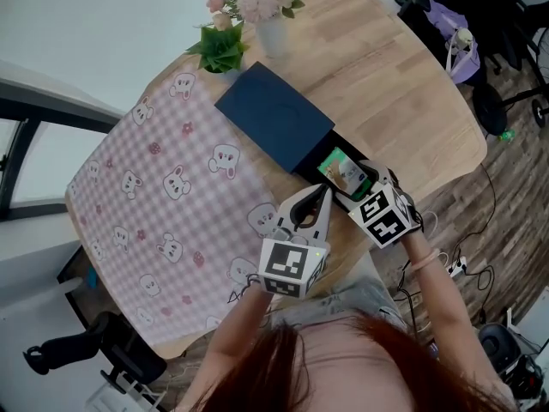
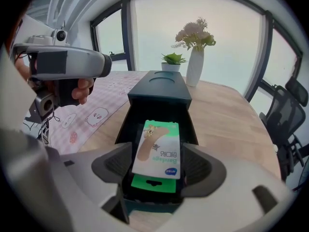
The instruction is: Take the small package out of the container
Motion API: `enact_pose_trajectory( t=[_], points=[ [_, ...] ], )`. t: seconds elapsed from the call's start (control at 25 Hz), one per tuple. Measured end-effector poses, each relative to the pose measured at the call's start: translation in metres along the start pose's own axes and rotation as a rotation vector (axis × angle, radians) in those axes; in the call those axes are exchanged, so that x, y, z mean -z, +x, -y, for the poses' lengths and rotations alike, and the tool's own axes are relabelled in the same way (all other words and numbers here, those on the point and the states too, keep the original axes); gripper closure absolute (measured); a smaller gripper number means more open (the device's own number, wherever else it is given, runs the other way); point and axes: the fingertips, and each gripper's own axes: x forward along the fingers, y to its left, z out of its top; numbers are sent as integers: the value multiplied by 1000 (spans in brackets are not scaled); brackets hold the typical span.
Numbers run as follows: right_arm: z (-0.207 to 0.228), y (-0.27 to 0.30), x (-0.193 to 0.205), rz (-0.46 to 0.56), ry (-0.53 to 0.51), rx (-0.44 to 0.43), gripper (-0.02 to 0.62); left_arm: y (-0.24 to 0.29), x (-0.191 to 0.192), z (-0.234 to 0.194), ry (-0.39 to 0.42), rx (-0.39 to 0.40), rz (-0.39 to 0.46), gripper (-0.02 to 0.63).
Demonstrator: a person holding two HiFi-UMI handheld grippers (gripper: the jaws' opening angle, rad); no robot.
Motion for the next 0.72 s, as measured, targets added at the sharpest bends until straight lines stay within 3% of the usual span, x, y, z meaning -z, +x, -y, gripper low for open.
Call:
enact_pose_trajectory(
  t=[0.72],
  points=[
    [0,24,23,-270,-60,-40,236,11,6,-13,-57,-4,-13,592]
  ],
)
